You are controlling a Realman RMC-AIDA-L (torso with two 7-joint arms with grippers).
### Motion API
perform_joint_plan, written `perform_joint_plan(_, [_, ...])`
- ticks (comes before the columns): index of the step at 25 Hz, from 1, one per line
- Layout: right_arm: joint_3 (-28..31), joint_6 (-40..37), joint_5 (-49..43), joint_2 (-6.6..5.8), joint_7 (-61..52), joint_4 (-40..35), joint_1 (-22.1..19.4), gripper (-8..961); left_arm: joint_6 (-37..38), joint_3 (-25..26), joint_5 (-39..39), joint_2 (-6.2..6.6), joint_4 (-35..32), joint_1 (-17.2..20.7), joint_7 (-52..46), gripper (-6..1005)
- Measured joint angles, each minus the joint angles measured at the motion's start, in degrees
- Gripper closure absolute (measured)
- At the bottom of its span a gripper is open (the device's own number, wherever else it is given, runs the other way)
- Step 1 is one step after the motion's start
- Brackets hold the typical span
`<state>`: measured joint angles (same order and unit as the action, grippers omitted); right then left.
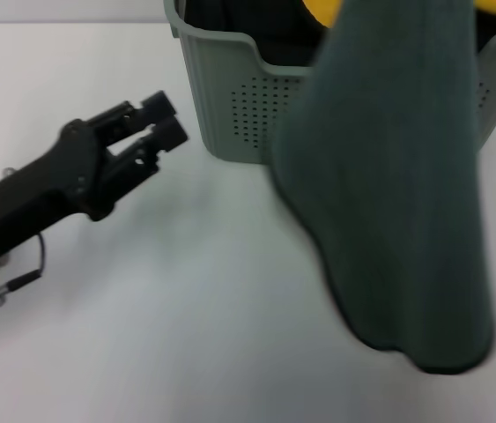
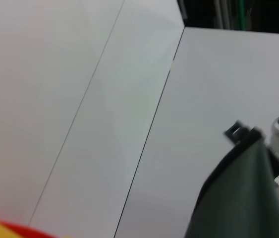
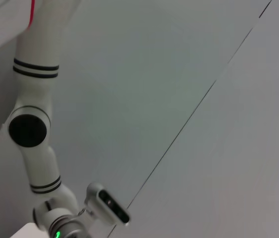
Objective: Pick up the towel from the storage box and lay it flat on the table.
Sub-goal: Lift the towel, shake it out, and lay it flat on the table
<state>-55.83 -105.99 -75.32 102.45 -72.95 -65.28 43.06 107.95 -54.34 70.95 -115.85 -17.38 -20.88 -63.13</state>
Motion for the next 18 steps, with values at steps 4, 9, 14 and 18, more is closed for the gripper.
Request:
perform_joint_plan(4, [0.8, -2.3, -0.1, -0.06, 0.0, 0.0, 0.1, 947, 2.3, 0.8, -1.0, -0.18, -2.0, 0.1, -0.9, 599])
perform_joint_plan(9, [0.7, -5.1, -0.1, 1.30, 0.3, 0.0, 0.2, 947, 3.0, 0.4, -0.6, -1.58, -3.9, -3.1, -1.6, 600])
perform_joint_plan(14, [0.5, -7.2, -0.6, 2.43, 0.5, 0.0, 0.2, 947, 3.6, 0.4, -0.5, -1.91, -4.0, -7.2, -1.6, 600])
perform_joint_plan(18, [0.3, -8.2, -1.4, 2.68, 0.5, 0.0, 0.3, 948, 6.0, -0.4, -0.6, -1.81, -5.9, -9.2, -2.0, 601])
